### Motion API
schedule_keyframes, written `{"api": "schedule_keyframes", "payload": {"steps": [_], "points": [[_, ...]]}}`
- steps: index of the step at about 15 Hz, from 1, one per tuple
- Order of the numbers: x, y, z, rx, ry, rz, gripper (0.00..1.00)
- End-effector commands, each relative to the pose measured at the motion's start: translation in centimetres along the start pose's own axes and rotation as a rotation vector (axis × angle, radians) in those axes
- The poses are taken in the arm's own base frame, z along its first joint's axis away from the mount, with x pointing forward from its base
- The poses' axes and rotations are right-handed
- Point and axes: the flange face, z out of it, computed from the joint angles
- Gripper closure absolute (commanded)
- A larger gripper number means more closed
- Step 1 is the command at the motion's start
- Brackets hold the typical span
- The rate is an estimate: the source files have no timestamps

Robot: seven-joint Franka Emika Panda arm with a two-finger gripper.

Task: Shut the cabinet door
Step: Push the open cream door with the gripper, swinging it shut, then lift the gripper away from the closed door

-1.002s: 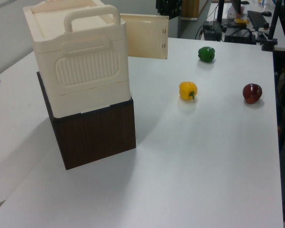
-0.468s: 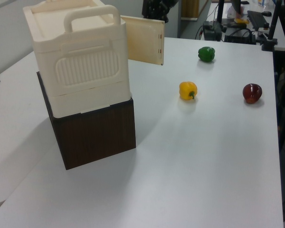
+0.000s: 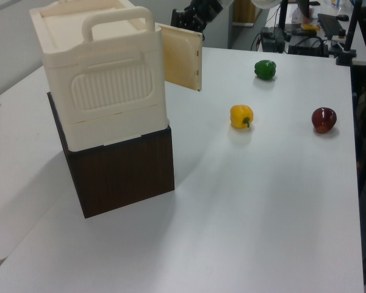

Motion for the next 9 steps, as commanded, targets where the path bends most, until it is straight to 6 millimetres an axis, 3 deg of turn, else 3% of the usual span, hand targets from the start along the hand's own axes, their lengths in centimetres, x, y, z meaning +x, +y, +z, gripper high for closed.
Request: {"api": "schedule_keyframes", "payload": {"steps": [1, 7, 9], "points": [[-1.2, -1.0, 1.4, 0.043, -0.001, 0.004, 1.0], [-3.6, -2.0, 6.0, 0.07, 0.058, 0.016, 1.0], [-3.8, -2.7, 5.9, 0.082, 0.06, 0.013, 1.0]]}}
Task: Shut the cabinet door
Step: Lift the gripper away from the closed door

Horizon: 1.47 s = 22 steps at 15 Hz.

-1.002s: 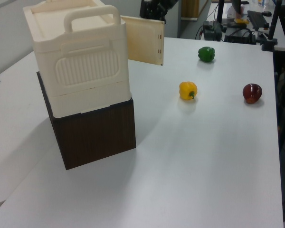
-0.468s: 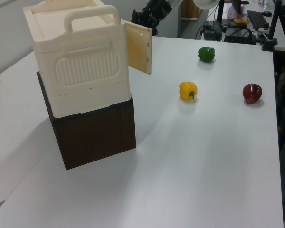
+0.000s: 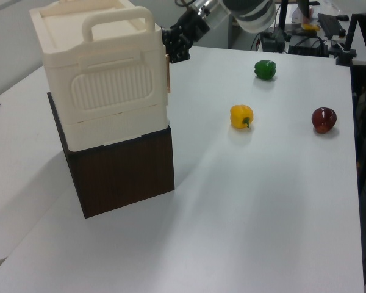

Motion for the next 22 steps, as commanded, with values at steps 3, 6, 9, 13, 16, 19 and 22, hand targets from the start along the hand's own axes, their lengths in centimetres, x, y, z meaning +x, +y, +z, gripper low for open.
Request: {"api": "schedule_keyframes", "payload": {"steps": [3, 6, 9, 13, 16, 19, 22], "points": [[-1.1, -1.2, 1.0, 0.038, -0.001, 0.02, 1.0], [-0.7, -1.8, 1.1, 0.055, 0.033, 0.051, 1.0], [-0.8, -1.5, 1.5, 0.049, 0.033, 0.059, 1.0], [-0.5, -1.1, 0.7, 0.037, 0.022, 0.05, 1.0], [0.9, -0.2, -1.7, -0.011, -0.074, 0.046, 1.0], [2.9, 2.5, -5.0, -0.127, -0.205, 0.026, 1.0], [2.5, 5.0, -7.5, -0.421, -0.305, -0.129, 0.98]]}}
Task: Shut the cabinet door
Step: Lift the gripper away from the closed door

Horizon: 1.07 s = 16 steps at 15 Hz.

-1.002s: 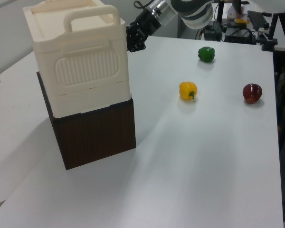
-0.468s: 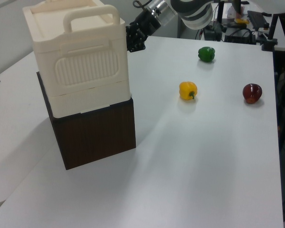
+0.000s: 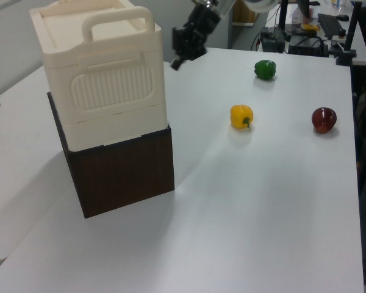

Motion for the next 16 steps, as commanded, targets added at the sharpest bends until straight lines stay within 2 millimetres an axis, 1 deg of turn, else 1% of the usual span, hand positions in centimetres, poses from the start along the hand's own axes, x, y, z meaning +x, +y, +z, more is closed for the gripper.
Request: {"api": "schedule_keyframes", "payload": {"steps": [1, 2, 4, 7, 8, 9, 10, 11, 12, 13, 14, 16], "points": [[-1.1, 3.3, -3.9, -0.246, -0.1, -0.083, 0.98], [-1.3, 4.6, -4.7, -0.272, -0.153, -0.107, 0.98], [-1.6, 6.5, -7.0, -0.297, -0.237, -0.191, 0.98], [-1.5, 8.9, -10.2, -0.388, -0.264, -0.213, 0.96], [-1.7, 9.4, -10.6, -0.433, -0.281, -0.229, 0.9], [-1.8, 10.0, -11.2, -0.469, -0.294, -0.248, 0.88], [-1.7, 10.5, -12.0, -0.489, -0.296, -0.272, 0.82], [-1.4, 11.0, -13.0, -0.491, -0.286, -0.291, 0.74], [-1.3, 11.4, -13.8, -0.497, -0.281, -0.309, 0.61], [-1.2, 11.8, -14.4, -0.522, -0.28, -0.334, 0.37], [-1.2, 12.3, -14.7, -0.558, -0.282, -0.359, 0.0], [-1.1, 12.7, -14.6, -0.589, -0.285, -0.371, 0.0]]}}
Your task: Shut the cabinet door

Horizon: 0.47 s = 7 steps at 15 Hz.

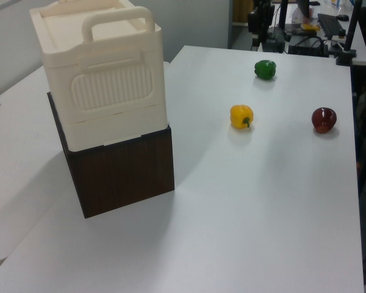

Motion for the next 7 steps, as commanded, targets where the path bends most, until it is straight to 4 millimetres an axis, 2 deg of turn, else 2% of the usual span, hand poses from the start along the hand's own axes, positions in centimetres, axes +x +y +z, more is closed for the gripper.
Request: {"api": "schedule_keyframes", "payload": {"steps": [1, 3, 7], "points": [[-1.2, 0.6, 0.2, -0.048, -0.022, -0.045, 0.0], [-1.3, 1.8, -0.1, -0.049, -0.017, -0.063, 0.0], [-1.3, 1.7, -0.1, -0.049, -0.017, -0.073, 0.0]]}}
